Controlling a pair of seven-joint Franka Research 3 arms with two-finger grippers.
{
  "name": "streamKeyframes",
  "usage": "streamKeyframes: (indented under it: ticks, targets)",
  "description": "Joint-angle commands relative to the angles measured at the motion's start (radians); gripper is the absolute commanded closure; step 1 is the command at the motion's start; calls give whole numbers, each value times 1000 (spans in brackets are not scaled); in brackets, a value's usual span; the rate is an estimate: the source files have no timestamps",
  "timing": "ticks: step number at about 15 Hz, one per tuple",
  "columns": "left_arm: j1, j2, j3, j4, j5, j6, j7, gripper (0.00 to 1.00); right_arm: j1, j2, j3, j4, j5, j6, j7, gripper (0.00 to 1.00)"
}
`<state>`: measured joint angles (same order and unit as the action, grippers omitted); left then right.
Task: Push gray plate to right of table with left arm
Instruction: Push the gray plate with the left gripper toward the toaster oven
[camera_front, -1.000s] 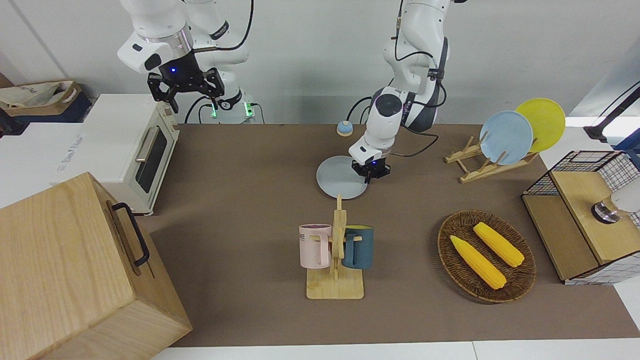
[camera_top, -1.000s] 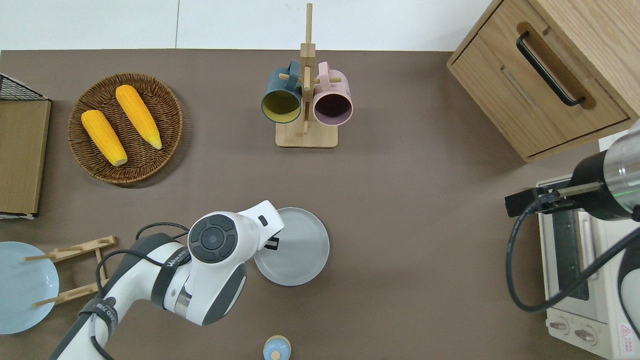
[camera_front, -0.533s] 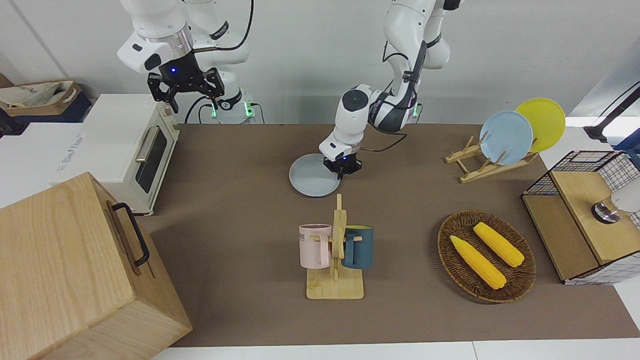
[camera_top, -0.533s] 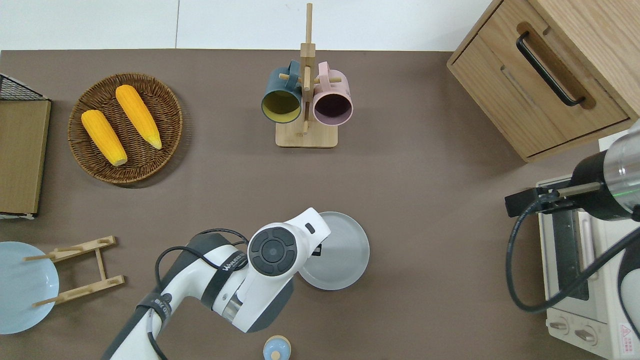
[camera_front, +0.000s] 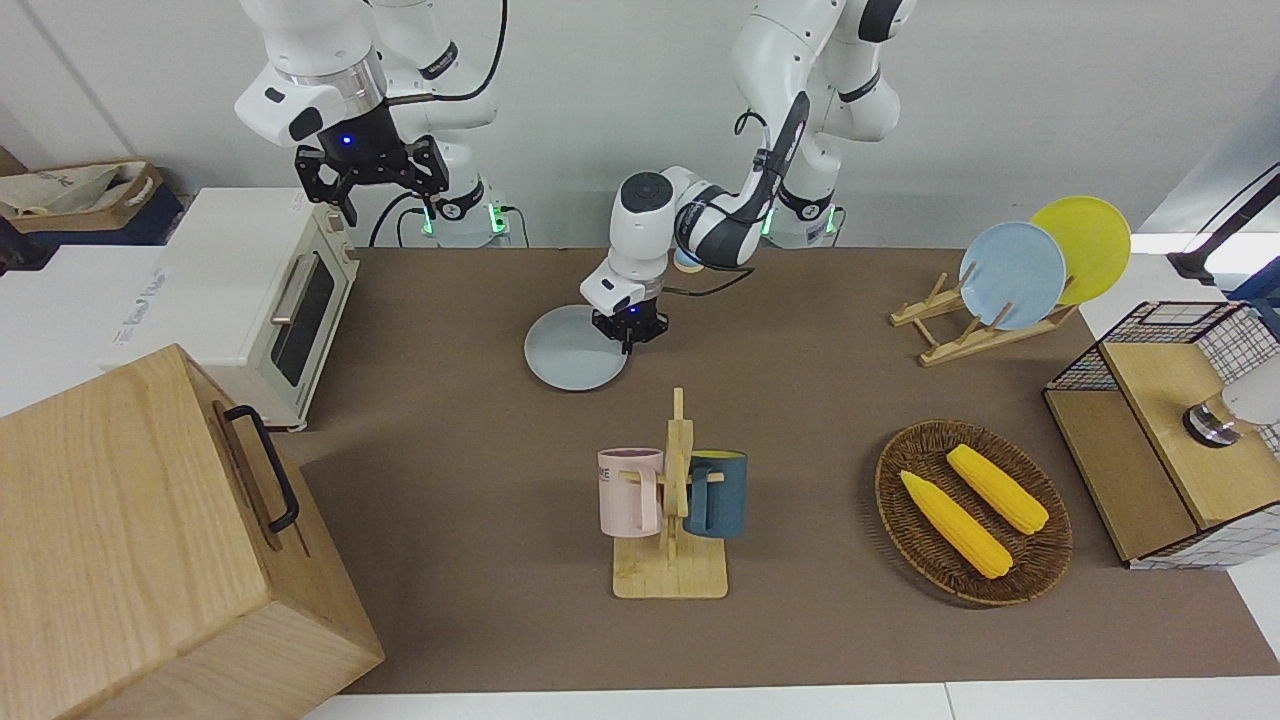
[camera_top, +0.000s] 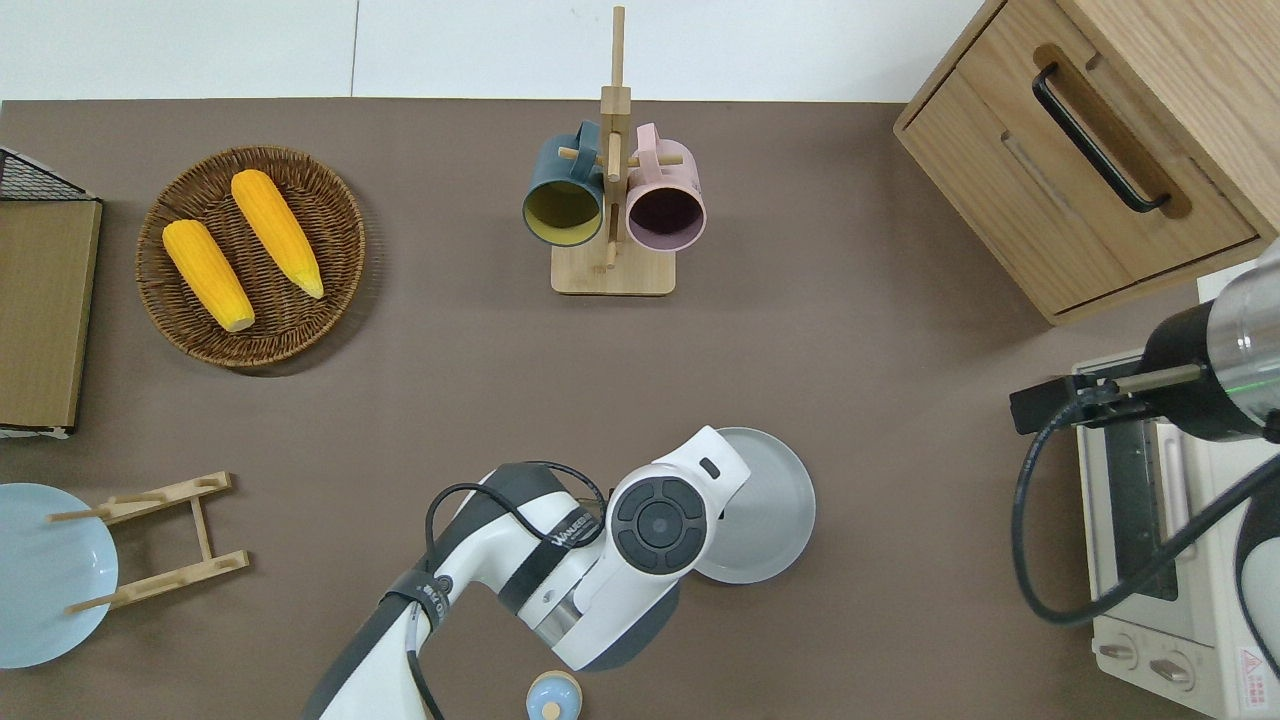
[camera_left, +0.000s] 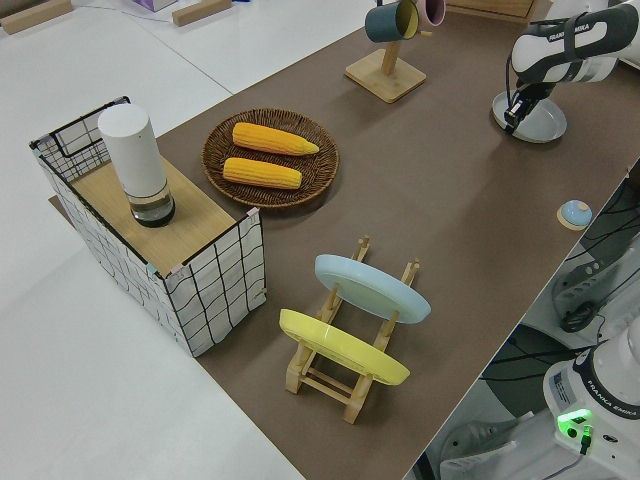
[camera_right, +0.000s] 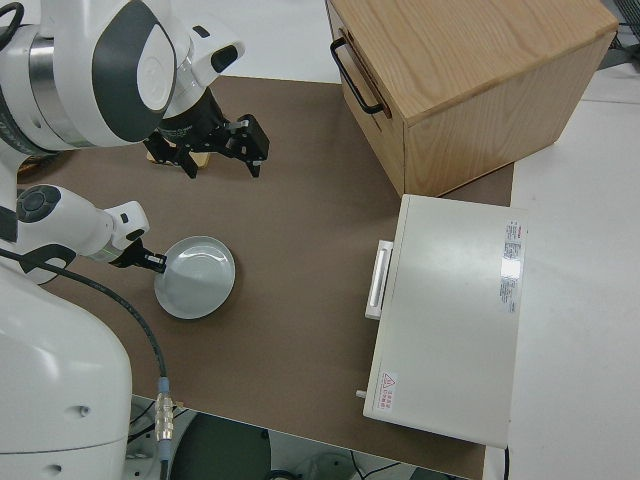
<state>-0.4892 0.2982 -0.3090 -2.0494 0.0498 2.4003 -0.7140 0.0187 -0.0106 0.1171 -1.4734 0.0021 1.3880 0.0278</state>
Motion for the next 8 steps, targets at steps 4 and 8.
streamKeyframes:
  ticks: [4,8]
  targets:
    - [-86,120,11,138,68,-4,-145,1000,-20,-6,13,4,10,-12,0,17]
    - [-101,141,13,155,68,-4,-150,1000,-20,-6,13,4,10,-12,0,17]
